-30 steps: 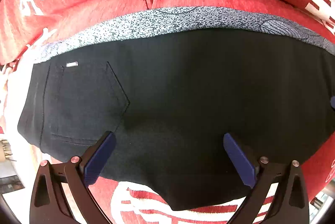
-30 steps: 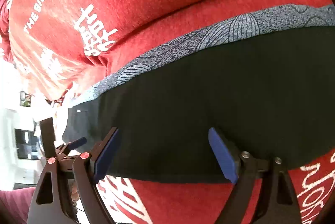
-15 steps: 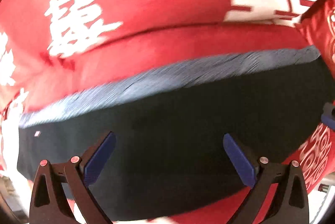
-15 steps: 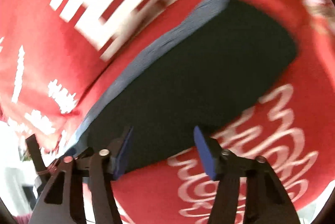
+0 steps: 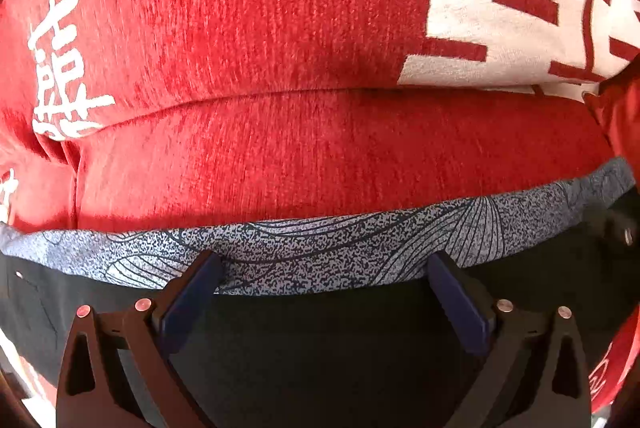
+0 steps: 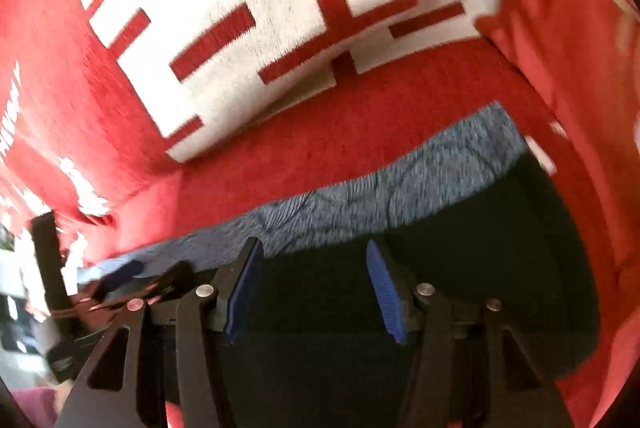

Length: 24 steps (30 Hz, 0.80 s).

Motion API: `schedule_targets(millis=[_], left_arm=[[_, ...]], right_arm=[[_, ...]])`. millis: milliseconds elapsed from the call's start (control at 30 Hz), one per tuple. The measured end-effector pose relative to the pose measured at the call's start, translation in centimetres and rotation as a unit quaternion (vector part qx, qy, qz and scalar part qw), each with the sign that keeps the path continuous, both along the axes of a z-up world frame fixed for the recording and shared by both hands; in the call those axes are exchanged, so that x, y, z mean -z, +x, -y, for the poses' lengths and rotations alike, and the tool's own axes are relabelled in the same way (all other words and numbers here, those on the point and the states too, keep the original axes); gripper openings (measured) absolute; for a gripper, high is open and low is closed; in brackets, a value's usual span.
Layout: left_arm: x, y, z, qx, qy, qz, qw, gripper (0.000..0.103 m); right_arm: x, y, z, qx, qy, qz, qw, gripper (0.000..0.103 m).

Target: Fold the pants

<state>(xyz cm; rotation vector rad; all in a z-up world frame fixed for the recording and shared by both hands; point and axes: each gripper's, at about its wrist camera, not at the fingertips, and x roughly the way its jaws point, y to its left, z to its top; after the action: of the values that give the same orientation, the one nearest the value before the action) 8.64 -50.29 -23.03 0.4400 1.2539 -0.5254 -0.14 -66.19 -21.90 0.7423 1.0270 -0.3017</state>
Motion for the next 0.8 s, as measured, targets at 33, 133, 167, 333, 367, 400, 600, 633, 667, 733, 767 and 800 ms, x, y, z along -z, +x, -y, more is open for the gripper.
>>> schedule_targets(millis=[33,133,167,333,367,400,600,633,667,733,767,800], left_arm=[[-0.1,-0.3,0.0,0.002,0.000,0.005,1.0000,0.103],[-0.2,-0.6,0.4,0.003,-0.001,0.007,1.0000,0.103],[-0.3,-0.5,0.5,0.003,-0.002,0.006,1.0000,0.103],[-0.3,-0.5,0.2,0.010,-0.005,0.008,0.9999,0.103],[-0.3,-0.3,0.2,0.010,-0.007,0.007,0.9999,0.103],[-0.1,-0.2,0.1,0.011,-0.009,0.007,0.9999,0.103],[-0.7,-0.6,-0.1,0.015,0.005,0.010,0.9998,0.103],[-1.0,-0.2,0.2,0.017,0.010,0.011,0.9997,0.103],[-1.3,-0.5,0.2,0.021,0.012,0.010,0.9996,0.103],[-2.2,-1.2,0.0,0.030,0.010,0.004,0.9995,0.103],[-2.6,-1.6,-0.2,0.033,0.006,0.003,0.9994,0.103],[-3.0,-2.1,-0.3,0.037,0.003,-0.001,0.9993,0.103]], right_arm=[[-0.1,0.2,0.2,-0.003,-0.017,0.000,1.000,0.056],[0.1,0.9,2.3,0.015,-0.056,-0.025,0.998,0.056],[0.1,0.8,3.1,0.027,-0.047,-0.023,0.998,0.056],[-1.6,-1.4,4.2,0.068,-0.006,-0.016,0.998,0.058],[-1.9,-2.2,4.0,0.075,0.009,-0.016,0.997,0.058],[-2.2,-3.3,3.7,0.085,0.026,-0.014,0.996,0.058],[-2.4,-11.3,1.3,0.162,0.060,-0.016,0.985,0.058],[-2.4,-12.6,1.1,0.182,0.058,-0.019,0.981,0.058],[-2.2,-13.1,1.3,0.197,0.052,-0.028,0.979,0.058],[-1.5,-14.5,1.9,0.225,0.051,-0.036,0.972,0.058],[-1.0,-15.0,2.5,0.240,0.062,-0.034,0.968,0.058],[-0.8,-15.2,3.1,0.249,0.074,-0.028,0.965,0.058]])
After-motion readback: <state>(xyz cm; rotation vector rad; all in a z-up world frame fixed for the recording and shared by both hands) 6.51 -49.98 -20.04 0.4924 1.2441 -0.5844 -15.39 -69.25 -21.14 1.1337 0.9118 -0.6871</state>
